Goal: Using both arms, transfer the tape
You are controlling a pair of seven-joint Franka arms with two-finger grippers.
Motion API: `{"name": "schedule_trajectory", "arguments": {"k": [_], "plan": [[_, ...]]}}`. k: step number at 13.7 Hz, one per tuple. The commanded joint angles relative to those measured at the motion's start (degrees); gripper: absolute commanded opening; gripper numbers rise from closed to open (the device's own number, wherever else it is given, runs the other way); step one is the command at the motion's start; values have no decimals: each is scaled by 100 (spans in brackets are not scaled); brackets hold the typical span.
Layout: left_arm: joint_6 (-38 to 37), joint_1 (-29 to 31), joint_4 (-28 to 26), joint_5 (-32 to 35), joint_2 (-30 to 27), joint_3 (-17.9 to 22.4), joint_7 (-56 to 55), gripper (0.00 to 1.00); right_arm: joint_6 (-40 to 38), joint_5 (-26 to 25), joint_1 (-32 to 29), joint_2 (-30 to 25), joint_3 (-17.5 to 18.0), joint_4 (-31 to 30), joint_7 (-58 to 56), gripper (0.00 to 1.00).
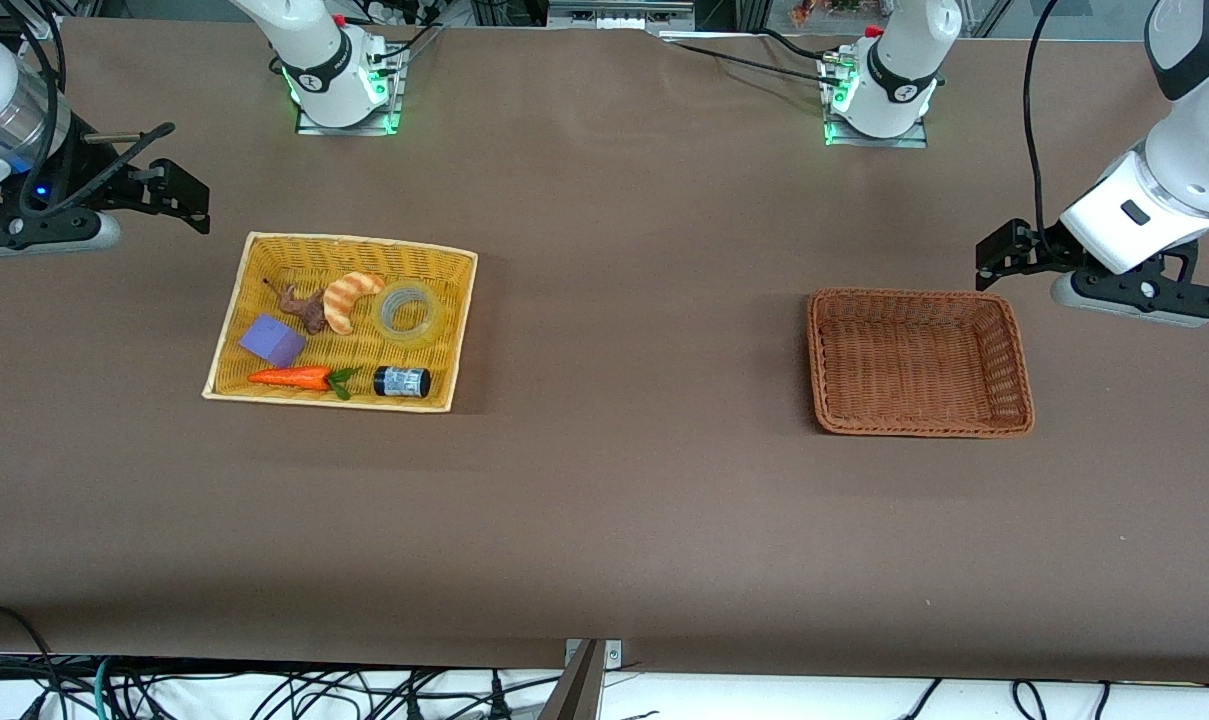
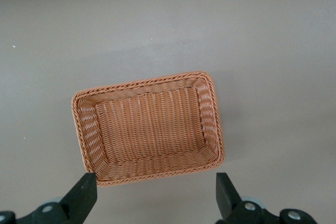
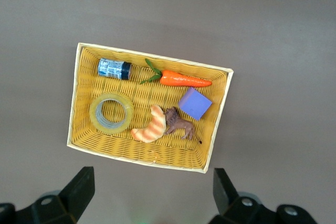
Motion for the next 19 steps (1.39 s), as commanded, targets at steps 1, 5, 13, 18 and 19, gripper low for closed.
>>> {"name": "schedule_trajectory", "arguments": {"k": [1, 5, 13, 18, 19], "plan": [[-43, 13, 128, -35, 65, 8, 42, 100, 40, 71, -28, 8, 39, 66, -38, 100], [-43, 13, 128, -35, 65, 8, 42, 100, 40, 150, -36, 43, 12, 74, -64, 100], [-43, 13, 128, -35, 56, 16, 42, 100, -30, 590, -54, 52, -190, 74, -433, 100], [-43, 13, 128, -35, 56, 8, 42, 100, -21, 555, -54, 52, -207, 83, -450, 100], [-43, 13, 128, -35, 56, 8, 42, 100, -21, 537, -54, 52, -207, 83, -451, 100]]}}
